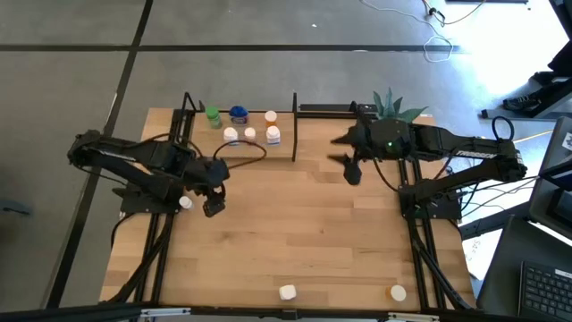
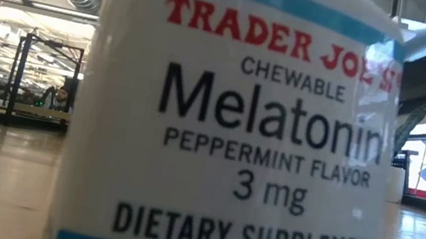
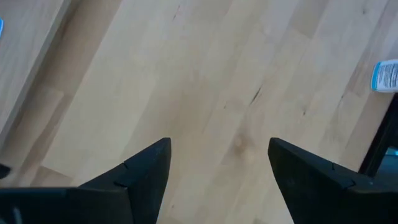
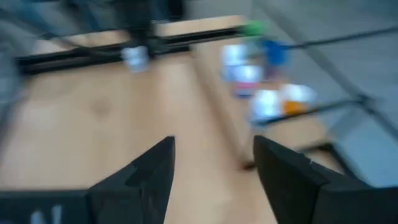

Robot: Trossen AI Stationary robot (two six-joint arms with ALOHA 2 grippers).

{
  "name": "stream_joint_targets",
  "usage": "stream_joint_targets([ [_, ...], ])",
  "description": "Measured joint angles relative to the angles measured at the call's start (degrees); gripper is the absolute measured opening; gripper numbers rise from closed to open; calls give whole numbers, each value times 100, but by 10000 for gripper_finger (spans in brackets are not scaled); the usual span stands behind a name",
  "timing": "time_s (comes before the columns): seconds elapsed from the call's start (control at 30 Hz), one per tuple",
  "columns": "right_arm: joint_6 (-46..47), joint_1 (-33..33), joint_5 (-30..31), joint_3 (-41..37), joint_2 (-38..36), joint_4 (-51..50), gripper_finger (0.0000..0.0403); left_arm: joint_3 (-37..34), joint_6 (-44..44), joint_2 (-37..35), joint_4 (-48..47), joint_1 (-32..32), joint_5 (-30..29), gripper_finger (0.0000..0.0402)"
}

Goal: Pick and place medicine bottles onto shelf by color
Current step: Put the orange pill bottle on the shelf

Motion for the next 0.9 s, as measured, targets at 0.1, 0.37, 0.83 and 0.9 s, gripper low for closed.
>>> stream_joint_targets([
  [0.1, -246, 61, -1461, 0, 0, -42, 218, 0, -82, 0, 0, -224, -223, 263],
  [0.37, -69, 741, -3121, 2, 276, -45, 218, 0, -59, 0, -197, -613, -440, 263],
  [0.83, 1489, 1717, -3173, 2, 1655, -358, 218, 0, 546, 0, -343, -1124, -517, 263],
  [0.9, 2138, 1798, -3392, 2, 1714, -789, 218, 0, 552, 0, -343, -1134, -527, 263],
])
